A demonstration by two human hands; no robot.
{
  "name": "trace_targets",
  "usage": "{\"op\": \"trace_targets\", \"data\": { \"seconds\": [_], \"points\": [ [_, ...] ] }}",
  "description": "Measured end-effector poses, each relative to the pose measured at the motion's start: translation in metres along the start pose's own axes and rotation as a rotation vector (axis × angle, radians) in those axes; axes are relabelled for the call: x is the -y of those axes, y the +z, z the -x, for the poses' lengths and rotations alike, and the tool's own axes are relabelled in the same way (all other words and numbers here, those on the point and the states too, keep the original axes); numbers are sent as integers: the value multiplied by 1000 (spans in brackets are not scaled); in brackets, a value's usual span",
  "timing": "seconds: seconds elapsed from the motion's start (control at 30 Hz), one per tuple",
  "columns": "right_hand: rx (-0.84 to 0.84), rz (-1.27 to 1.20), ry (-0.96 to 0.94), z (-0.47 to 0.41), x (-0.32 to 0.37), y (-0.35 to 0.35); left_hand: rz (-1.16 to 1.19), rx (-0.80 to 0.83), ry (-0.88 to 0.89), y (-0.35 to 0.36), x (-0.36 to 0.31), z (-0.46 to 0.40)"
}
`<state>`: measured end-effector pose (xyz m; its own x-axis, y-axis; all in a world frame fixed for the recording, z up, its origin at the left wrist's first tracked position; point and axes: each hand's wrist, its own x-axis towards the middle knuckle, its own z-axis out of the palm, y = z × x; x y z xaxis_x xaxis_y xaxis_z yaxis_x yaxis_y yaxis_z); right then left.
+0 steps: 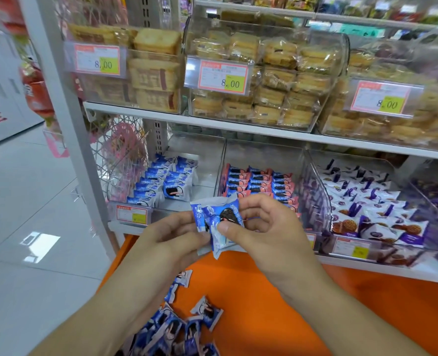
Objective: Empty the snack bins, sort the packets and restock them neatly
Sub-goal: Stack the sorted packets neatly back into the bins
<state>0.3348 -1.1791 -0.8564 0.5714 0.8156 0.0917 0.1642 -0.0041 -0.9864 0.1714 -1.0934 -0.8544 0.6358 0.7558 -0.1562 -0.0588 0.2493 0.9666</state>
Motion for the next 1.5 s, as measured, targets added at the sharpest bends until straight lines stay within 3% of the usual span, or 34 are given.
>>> {"op": "trace_targets", "data": {
  "seconds": [0.13,0.4,0.53,0.83,0.97,1.07,1.23,1.5],
  "points": [
    [-24,59,5,1,-6,8,-80,59,61,6,0,1],
    [30,-29,82,-2,-13,6,-144,27,106,-1,4,-1],
    [191,-51,183,-4,-11,7,-127,20,93,-8,3,-1],
    [239,108,57,-37,18,39,-584,40,163,-61,-10,-30],
    [153,474,-106,-99,33,71,-942,-141,290,-121,-27,-70],
    [232,881,-144,-151,21,98,-1210,-288,392,-166,-15,-96],
    [446,1281,-94,-197,-21,136,-1276,-221,350,-193,26,-109],
    [353,1311,-168,-207,-65,147,-1252,-251,357,-195,24,-110]
  ]
}}
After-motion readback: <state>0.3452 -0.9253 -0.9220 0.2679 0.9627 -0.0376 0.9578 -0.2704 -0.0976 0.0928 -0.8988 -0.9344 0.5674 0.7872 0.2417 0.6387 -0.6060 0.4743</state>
